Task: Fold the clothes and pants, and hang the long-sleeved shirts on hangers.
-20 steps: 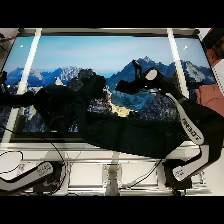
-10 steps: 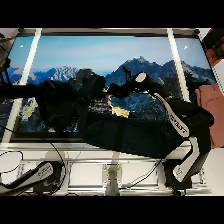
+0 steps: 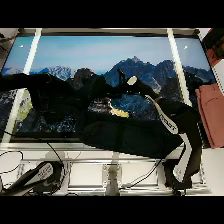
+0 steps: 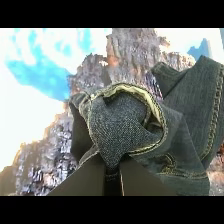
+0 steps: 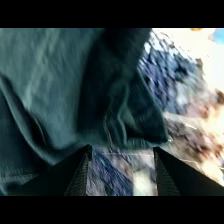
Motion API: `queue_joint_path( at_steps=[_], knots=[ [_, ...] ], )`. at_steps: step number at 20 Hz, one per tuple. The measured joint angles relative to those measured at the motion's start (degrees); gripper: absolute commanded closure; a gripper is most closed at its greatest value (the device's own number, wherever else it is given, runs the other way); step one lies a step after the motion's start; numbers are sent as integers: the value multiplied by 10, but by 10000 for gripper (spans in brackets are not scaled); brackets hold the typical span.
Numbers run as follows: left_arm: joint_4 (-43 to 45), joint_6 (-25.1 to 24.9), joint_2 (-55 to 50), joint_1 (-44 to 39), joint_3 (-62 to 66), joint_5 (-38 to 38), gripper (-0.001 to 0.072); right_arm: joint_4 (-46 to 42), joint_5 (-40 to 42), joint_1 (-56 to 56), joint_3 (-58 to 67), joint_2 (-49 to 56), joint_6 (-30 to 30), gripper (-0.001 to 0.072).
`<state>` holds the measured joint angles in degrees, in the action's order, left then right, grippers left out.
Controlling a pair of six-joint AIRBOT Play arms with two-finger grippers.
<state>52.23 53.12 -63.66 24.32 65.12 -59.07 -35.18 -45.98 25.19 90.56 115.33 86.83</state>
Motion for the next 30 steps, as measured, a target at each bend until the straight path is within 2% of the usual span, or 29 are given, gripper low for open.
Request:
queue_joint_path(
  at_steps=[1,2,3,4,7,9,16,19,22,25,30],
  knots=[
    [0,0,0,0,0,1,661,2,-2,2,15,12,15,350],
    [0,0,0,0,1,2,661,3,-2,4,29,24,31,437],
    [0,0,0,0,1,2,662,3,-3,5,41,34,45,610],
    [0,0,0,0,1,4,662,3,-4,7,50,43,58,694],
    [0,-1,0,0,1,15,662,2,-2,5,66,50,73,694],
    [6,-1,0,0,1,43,663,-7,-8,-5,71,41,60,695],
    [24,-1,-1,0,1,286,663,-204,-36,-119,76,-90,44,695],
    [25,-1,-1,0,1,349,662,-267,-41,-188,76,-155,42,695],
    [26,0,-4,0,1,378,662,-300,-53,-249,76,-199,35,695],
    [28,-1,-14,0,1,384,662,-318,-86,-300,76,-222,-1,694],
    [49,0,-56,0,1,364,663,-369,-202,-343,75,-234,-67,695]
  ],
)
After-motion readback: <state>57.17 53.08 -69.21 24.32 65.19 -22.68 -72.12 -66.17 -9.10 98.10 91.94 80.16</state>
